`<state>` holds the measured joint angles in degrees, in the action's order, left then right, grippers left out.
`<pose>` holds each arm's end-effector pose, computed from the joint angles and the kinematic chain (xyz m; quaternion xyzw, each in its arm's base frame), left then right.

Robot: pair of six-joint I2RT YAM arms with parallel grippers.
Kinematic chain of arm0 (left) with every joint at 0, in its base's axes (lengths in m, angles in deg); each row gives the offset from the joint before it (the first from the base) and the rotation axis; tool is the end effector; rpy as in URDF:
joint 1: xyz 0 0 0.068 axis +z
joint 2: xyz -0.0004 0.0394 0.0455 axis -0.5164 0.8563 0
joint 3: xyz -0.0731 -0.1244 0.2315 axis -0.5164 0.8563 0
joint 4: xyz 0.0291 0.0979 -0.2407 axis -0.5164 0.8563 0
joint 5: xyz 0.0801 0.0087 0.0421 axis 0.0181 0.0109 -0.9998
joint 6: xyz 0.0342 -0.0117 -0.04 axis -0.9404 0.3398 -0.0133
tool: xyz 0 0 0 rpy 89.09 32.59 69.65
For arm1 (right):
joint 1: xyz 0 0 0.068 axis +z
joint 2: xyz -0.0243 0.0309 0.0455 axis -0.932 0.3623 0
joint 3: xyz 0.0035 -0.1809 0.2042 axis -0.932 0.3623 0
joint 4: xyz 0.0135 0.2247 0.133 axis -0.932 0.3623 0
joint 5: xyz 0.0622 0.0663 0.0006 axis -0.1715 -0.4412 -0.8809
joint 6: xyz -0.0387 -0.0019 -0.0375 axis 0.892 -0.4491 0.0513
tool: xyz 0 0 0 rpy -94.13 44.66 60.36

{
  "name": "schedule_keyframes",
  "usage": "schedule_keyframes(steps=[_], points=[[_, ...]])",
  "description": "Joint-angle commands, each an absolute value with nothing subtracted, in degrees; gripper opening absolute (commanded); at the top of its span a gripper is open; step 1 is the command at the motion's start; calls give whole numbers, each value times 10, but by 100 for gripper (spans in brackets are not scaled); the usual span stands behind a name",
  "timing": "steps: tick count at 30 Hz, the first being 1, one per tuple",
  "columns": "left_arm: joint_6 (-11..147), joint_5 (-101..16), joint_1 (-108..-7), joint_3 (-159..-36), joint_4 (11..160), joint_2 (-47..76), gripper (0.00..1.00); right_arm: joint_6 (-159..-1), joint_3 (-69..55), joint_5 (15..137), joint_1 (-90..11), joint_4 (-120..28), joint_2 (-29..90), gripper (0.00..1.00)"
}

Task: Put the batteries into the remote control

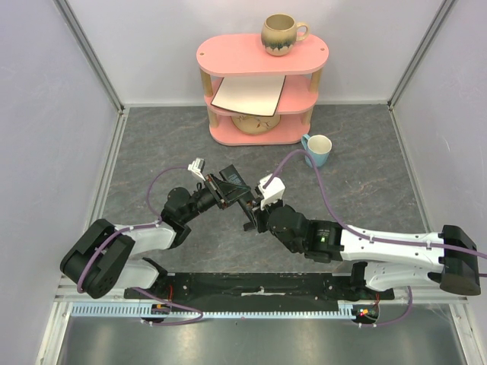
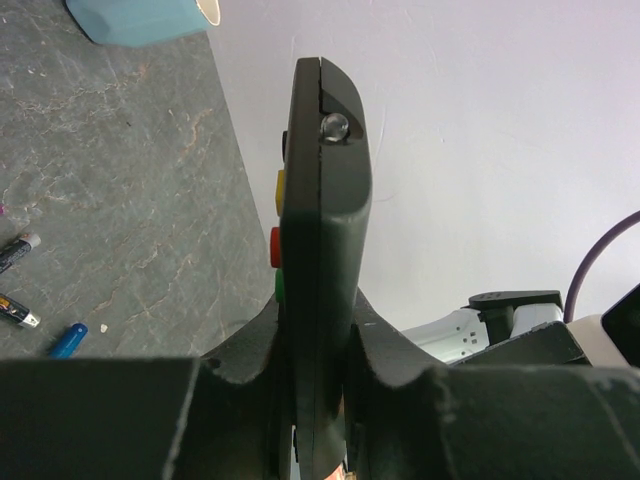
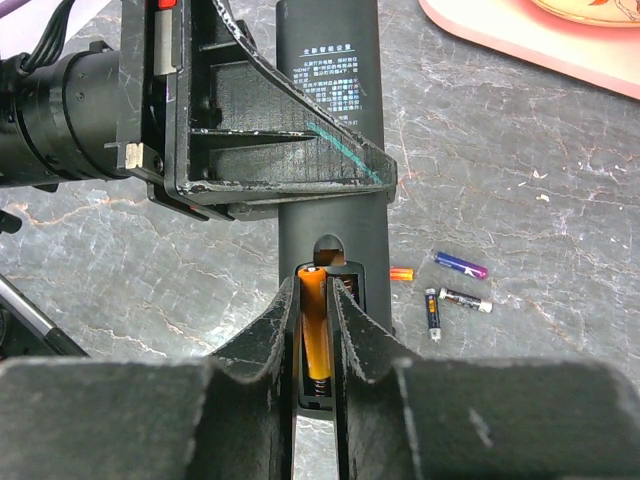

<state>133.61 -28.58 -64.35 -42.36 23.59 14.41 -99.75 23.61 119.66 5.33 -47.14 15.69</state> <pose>0.1938 -0.1433 0.2025 -0.1130 0.6651 -0.6710 0.3076 0.0916 0.2449 0.2866 -0.1552 0.7857 0.2554 0.5417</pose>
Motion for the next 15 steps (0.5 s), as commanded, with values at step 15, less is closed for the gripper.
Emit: schedule_keyframes(steps=[15], points=[[1331, -295, -646, -422, 172, 118, 2, -1005, 185, 1220, 52, -409, 168, 39]])
